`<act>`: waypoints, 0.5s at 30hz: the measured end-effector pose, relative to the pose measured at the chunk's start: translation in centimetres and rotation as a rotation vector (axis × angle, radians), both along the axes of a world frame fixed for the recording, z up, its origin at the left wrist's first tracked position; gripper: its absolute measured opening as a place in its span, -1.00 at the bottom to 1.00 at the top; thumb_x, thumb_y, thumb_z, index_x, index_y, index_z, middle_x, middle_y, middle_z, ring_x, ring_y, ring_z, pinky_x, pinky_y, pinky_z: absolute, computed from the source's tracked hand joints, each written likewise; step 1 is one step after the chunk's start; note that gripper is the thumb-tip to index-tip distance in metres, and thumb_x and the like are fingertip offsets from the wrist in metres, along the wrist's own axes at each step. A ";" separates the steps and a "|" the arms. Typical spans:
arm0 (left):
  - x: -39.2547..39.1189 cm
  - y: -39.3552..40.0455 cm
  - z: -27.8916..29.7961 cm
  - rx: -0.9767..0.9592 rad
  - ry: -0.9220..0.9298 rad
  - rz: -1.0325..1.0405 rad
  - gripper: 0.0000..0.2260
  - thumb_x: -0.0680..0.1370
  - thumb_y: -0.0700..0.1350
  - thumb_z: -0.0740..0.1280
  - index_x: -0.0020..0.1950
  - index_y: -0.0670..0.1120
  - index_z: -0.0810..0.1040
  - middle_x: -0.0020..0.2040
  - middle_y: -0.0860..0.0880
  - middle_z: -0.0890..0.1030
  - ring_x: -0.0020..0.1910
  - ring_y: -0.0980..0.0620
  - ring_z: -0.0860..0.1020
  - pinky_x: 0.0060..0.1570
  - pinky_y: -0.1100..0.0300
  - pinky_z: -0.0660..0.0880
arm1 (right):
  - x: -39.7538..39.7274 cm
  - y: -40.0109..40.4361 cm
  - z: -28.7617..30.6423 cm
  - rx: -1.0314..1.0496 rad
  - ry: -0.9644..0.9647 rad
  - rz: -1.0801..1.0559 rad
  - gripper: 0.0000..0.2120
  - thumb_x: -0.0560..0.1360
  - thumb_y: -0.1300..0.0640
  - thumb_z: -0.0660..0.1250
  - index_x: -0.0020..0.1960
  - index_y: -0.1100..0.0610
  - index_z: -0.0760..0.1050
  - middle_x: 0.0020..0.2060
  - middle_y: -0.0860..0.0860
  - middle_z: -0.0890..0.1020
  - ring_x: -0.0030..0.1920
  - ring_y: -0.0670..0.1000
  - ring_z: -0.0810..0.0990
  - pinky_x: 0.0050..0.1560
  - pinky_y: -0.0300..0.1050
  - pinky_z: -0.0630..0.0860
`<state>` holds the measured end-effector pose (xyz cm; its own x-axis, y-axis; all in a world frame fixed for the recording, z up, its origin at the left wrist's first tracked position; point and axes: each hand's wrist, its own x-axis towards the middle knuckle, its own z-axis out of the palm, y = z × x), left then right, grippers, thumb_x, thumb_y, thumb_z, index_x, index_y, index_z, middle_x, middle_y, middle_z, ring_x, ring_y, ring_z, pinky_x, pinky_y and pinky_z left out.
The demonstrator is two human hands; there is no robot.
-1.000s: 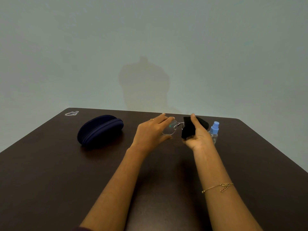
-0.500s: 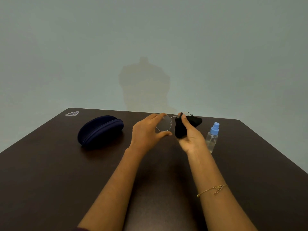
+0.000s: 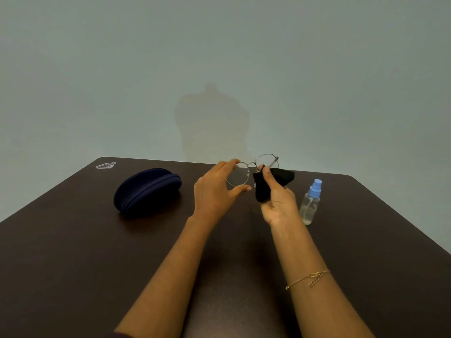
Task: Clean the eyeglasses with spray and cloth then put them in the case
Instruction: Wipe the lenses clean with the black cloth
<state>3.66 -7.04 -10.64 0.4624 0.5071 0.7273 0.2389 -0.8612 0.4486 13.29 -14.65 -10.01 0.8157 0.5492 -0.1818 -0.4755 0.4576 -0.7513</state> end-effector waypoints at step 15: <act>0.1 -0.6 0.3 0.182 0.158 -0.066 -0.47 0.37 0.05 0.44 0.29 -0.05 0.44 0.18 0.00 0.58 -0.07 -0.01 0.60 -0.18 0.20 0.47 | 0.2 -0.8 0.5 0.010 0.050 0.094 -0.77 0.37 0.19 0.44 -0.04 0.21 0.47 -0.17 0.12 0.58 -0.11 0.09 0.57 -0.25 0.00 0.57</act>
